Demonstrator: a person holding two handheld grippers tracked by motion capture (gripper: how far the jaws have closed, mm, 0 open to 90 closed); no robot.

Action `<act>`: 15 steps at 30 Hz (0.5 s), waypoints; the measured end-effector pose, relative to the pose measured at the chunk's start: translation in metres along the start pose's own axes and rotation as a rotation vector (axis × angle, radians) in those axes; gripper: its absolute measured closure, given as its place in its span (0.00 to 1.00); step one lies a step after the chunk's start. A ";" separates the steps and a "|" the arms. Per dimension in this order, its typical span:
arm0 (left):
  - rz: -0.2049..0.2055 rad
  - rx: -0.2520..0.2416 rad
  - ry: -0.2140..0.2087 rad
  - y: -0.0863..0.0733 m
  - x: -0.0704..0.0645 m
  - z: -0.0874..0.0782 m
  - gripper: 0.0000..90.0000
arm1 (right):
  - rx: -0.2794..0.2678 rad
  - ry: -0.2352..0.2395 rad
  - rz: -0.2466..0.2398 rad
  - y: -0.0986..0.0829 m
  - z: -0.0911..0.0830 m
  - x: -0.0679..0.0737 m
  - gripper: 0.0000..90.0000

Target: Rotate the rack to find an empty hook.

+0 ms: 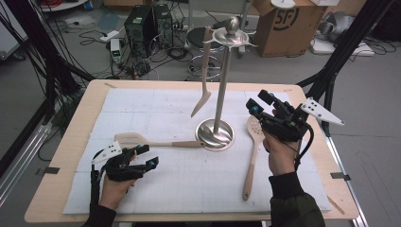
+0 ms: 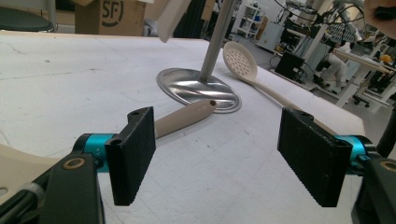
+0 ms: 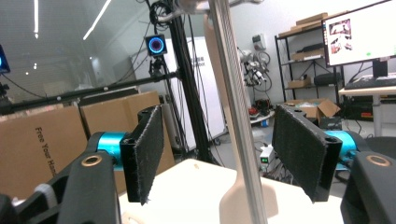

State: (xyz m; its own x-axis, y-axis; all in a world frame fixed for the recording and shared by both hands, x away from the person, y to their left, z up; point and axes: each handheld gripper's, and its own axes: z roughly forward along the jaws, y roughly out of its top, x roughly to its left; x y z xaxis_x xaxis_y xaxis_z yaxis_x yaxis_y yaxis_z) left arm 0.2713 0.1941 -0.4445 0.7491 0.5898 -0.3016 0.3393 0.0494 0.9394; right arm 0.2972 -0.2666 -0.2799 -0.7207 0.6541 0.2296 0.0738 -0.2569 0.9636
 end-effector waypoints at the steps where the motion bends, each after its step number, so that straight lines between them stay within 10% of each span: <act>1: -0.003 -0.002 -0.001 0.000 0.000 0.000 0.32 | 0.006 -0.001 -0.003 -0.002 -0.001 -0.001 0.37; 15: -0.003 0.001 -0.002 0.000 0.000 0.000 0.32 | 0.007 -0.028 0.031 -0.025 -0.024 -0.019 0.37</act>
State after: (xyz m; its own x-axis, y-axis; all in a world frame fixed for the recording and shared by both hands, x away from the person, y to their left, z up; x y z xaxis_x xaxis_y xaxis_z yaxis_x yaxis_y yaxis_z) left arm 0.2715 0.1940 -0.4448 0.7495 0.5878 -0.3045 0.3421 0.0498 0.9383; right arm 0.2930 -0.2898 -0.3120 -0.6985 0.6655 0.2631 0.1004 -0.2729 0.9568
